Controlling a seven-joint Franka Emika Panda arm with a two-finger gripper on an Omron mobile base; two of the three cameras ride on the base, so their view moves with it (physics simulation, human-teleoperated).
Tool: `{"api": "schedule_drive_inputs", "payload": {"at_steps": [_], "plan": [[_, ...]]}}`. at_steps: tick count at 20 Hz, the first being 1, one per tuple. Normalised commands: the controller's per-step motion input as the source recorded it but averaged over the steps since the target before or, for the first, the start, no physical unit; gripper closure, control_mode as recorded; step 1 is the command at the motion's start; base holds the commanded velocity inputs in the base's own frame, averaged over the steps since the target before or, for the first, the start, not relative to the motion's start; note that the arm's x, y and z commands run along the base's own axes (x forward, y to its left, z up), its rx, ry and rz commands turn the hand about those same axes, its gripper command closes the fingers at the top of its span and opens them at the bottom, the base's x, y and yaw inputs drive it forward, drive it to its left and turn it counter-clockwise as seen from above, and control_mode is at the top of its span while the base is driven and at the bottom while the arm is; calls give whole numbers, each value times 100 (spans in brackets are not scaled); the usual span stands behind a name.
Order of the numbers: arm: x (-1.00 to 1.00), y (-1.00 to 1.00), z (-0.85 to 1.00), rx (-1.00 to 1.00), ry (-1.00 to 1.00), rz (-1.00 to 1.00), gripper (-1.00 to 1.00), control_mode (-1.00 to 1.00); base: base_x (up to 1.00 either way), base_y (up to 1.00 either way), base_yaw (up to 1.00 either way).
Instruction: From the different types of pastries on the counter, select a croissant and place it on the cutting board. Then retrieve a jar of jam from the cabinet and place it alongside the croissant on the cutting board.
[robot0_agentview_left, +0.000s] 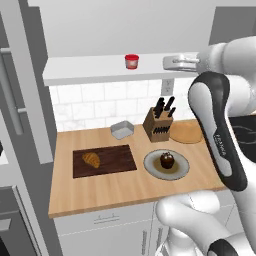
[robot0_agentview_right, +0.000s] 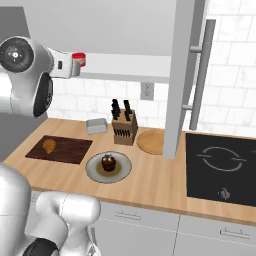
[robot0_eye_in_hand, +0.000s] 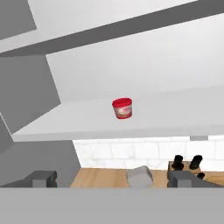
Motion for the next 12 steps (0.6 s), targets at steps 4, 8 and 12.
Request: {"api": "schedule_drive_inputs", "payload": {"at_steps": [4,8,12], "plan": [[54,0,-21,2,-1,47,-100,-100,0,0,0],[65,-1,13,0,0,27,-100,-100,0,0,0],[74,0,21,0,5,14,-100,-100,0,0,0]]}}
